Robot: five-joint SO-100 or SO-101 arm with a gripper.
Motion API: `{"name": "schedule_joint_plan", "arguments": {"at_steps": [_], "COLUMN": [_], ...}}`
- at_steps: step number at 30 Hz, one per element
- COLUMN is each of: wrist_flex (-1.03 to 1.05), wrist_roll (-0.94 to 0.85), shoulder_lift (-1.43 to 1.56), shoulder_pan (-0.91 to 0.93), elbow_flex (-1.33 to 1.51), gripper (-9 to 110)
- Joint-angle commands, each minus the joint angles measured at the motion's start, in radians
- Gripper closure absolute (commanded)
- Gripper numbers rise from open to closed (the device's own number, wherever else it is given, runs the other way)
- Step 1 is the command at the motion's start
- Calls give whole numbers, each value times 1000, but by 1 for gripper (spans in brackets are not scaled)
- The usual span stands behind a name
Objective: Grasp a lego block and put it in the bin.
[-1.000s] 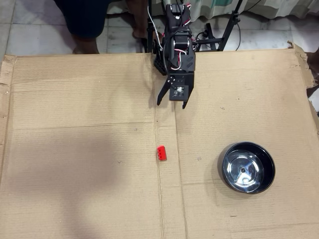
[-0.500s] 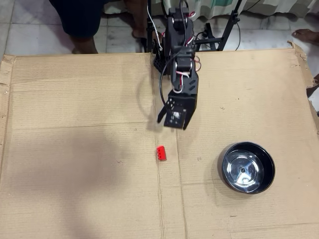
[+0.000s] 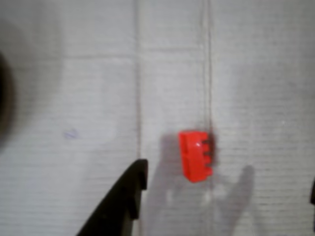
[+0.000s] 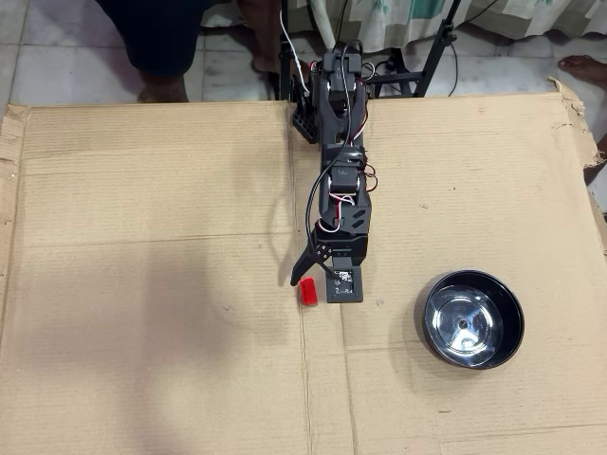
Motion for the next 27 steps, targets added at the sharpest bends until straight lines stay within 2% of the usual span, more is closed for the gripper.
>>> {"name": "schedule_joint_plan", "arguments": {"at_steps": [1, 13, 27], "wrist_flex": [-8, -3, 0], "wrist_roll": [-23, -29, -17], "shoulder_lift": [-11, -147, -158], "shoulder_pan": [12, 34, 37], "elbow_flex": [-44, -44, 34], "gripper": [65, 65, 65]}}
